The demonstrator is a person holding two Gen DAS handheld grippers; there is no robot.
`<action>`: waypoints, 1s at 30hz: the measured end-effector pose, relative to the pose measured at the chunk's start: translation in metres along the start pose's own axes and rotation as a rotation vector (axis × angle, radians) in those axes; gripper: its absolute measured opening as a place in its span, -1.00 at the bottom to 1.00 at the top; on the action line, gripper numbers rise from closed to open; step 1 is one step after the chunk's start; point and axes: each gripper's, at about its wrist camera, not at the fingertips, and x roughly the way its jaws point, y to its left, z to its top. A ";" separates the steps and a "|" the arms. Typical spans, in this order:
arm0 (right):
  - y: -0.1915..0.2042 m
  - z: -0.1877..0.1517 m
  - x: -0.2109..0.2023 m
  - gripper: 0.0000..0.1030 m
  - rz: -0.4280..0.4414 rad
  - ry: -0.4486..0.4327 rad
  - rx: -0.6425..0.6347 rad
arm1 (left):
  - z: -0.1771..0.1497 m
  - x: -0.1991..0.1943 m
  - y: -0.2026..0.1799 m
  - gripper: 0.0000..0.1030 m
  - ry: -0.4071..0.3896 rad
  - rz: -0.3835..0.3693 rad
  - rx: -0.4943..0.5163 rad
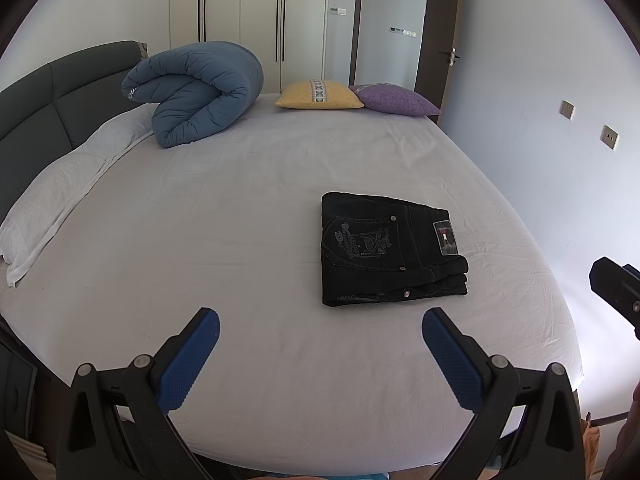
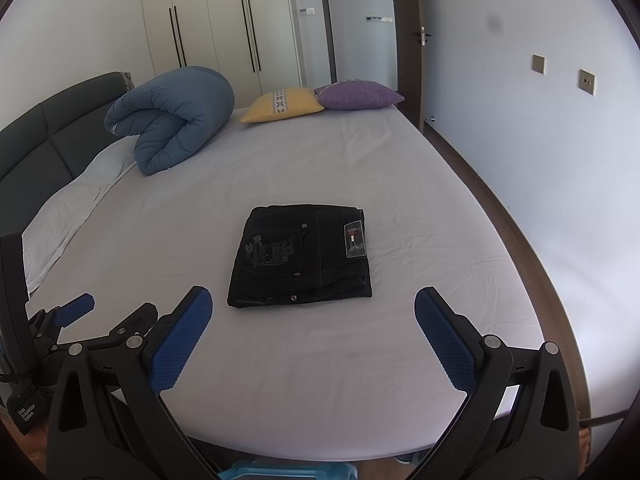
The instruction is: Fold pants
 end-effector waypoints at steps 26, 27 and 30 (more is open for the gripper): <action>-0.002 0.002 0.000 1.00 0.003 0.002 0.002 | 0.000 -0.001 -0.001 1.00 -0.001 0.001 0.003; -0.002 0.002 0.000 1.00 0.004 0.002 0.002 | -0.001 -0.001 -0.001 1.00 -0.001 0.001 0.003; -0.002 0.002 -0.001 1.00 0.004 0.003 0.003 | -0.001 -0.001 -0.001 1.00 -0.001 0.001 0.004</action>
